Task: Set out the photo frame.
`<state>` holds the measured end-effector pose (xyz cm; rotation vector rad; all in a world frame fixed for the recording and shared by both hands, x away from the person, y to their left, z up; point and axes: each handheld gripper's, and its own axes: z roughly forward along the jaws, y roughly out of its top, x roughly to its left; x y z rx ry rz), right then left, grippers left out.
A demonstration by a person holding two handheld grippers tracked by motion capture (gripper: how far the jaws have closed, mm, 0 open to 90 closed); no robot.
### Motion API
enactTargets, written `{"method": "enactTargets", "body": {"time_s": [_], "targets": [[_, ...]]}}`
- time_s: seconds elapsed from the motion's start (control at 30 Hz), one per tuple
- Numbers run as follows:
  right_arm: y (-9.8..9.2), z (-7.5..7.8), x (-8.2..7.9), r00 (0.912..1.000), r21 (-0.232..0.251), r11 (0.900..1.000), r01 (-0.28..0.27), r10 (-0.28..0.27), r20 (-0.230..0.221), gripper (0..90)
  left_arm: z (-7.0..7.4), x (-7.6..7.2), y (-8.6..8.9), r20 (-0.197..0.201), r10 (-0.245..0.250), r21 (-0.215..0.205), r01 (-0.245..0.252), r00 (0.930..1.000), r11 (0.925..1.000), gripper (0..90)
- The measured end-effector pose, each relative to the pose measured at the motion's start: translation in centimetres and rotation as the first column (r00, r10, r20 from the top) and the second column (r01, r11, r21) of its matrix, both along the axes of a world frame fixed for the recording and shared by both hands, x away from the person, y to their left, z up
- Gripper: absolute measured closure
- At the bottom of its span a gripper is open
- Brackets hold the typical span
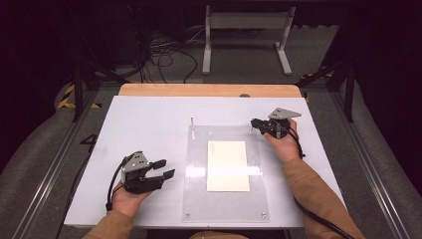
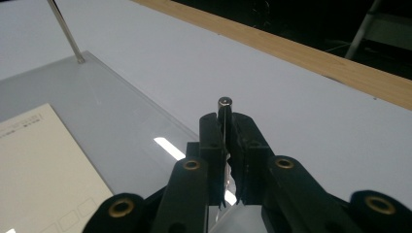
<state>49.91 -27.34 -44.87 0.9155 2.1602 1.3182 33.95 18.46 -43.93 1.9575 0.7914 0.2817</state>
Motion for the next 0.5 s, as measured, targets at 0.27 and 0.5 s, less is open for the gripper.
{"method": "enactTargets", "body": {"time_s": [0.27,0.5], "targets": [[0.96,0.45,0.04,0.9991,-0.069,0.997,0.040,-0.041,-0.010,85.2,-0.27,-0.13,-0.17,-0.020,0.014,0.005,-0.014,0.9997,0.9999,48.0],[0.92,0.23,0.16,0.9957,-0.018,0.996,0.083,-0.084,-0.040,85.6,-0.24,-0.11,-0.01,-0.031,0.019,0.014,-0.018,0.9993,0.9997,48.6]]}}
